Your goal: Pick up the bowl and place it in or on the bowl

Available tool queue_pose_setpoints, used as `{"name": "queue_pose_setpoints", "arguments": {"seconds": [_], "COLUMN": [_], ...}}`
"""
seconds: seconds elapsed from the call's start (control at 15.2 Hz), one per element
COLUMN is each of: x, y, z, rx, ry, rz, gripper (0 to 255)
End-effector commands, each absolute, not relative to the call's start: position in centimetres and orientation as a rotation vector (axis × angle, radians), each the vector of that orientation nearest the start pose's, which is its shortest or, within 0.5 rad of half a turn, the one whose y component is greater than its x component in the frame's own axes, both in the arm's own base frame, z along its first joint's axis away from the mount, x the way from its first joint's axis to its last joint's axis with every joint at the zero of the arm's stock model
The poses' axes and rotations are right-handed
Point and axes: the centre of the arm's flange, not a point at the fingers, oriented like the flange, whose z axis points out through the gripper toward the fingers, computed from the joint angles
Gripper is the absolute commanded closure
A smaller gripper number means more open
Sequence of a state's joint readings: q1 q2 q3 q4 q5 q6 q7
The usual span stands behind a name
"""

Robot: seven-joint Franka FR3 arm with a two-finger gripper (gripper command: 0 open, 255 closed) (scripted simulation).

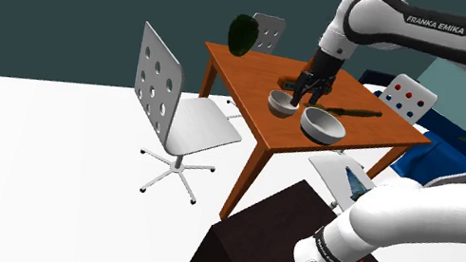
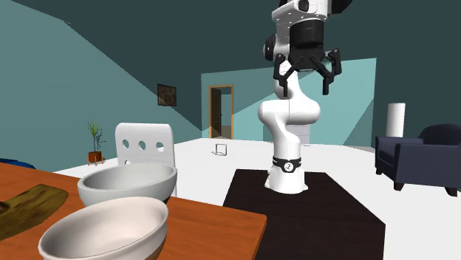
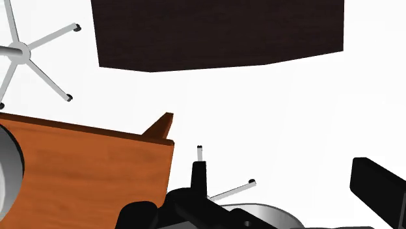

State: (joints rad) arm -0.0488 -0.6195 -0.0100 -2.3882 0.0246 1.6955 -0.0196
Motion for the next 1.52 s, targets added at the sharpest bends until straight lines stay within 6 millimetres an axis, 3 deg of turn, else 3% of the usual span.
{"name": "queue_pose_setpoints", "arguments": {"seconds": [0.0, 1.45], "x": [37.4, 56.6], "y": [-3.2, -18.9], "z": [51.8, 37.5], "rx": [-3.118, -3.239], "ry": [0.063, 0.069], "rz": [0.119, 0.221], "gripper": [0, 0]}}
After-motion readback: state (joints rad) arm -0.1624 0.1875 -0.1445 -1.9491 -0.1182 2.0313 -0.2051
